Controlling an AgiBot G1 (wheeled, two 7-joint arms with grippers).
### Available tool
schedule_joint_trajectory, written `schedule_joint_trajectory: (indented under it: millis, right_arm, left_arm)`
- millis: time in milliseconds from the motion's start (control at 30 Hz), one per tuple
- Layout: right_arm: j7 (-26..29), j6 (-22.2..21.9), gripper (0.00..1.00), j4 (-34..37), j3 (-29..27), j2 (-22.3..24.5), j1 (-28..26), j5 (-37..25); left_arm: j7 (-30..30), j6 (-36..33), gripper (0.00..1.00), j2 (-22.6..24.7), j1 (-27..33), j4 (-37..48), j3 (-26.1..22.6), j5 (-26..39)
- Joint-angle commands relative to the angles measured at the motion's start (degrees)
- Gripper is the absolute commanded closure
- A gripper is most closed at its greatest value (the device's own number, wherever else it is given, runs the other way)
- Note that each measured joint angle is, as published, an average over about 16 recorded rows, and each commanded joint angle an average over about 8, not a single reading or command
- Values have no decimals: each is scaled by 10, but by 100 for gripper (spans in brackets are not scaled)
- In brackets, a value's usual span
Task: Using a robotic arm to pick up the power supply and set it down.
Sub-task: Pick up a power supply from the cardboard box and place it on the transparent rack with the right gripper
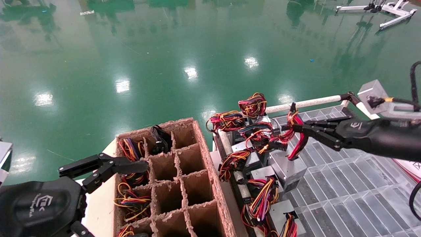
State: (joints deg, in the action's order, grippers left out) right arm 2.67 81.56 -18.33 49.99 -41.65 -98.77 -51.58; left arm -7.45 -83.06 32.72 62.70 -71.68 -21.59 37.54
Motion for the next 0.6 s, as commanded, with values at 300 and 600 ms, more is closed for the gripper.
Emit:
schedule_joint_trajectory:
  millis: [300, 600]
  right_arm:
    - [-22, 15, 100, 58, -5, -18, 21, 13]
    - [-26, 27, 100, 101, -32, -26, 48, 57]
  left_arm:
    - [0, 0, 0, 0, 0, 0, 0, 0]
    - [0, 0, 0, 0, 0, 0, 0, 0]
